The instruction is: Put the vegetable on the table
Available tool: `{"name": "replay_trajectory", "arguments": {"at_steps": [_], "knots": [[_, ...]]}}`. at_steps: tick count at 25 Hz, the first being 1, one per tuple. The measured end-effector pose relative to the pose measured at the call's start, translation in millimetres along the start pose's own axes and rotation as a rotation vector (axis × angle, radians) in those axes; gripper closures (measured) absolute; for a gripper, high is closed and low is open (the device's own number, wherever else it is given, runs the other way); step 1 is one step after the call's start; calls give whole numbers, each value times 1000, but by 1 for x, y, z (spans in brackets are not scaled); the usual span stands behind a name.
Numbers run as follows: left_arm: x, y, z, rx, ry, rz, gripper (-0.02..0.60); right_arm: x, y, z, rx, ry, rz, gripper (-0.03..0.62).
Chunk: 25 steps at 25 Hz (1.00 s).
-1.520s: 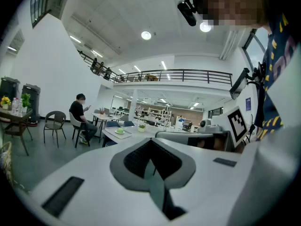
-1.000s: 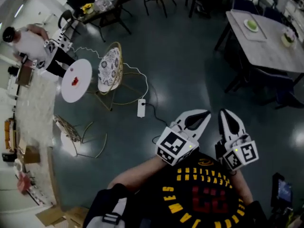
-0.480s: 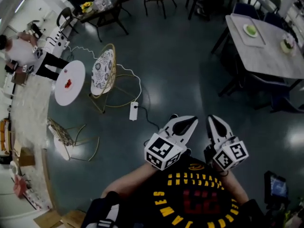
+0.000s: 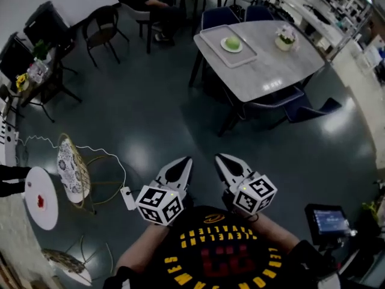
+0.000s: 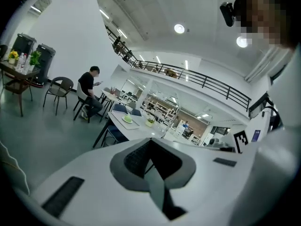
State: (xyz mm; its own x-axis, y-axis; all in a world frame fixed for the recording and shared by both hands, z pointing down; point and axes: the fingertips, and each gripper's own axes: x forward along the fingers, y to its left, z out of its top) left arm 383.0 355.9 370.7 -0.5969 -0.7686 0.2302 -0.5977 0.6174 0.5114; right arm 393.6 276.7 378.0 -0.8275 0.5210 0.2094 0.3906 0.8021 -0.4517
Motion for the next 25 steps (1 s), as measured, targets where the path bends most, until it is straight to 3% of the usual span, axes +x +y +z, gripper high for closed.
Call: {"name": "replay_trajectory", "arguments": {"at_steps": [5,16,25], "knots": [[25,52,36,-48,20,-44,581,55,-11,17,20,-9,-57,589],[55,117,56,-173,56,-84,581,116,-30,24,55,36,-122,590],[94,173,102,-183,-9,20,581,192,-67,62,75,23,-26,591]]}}
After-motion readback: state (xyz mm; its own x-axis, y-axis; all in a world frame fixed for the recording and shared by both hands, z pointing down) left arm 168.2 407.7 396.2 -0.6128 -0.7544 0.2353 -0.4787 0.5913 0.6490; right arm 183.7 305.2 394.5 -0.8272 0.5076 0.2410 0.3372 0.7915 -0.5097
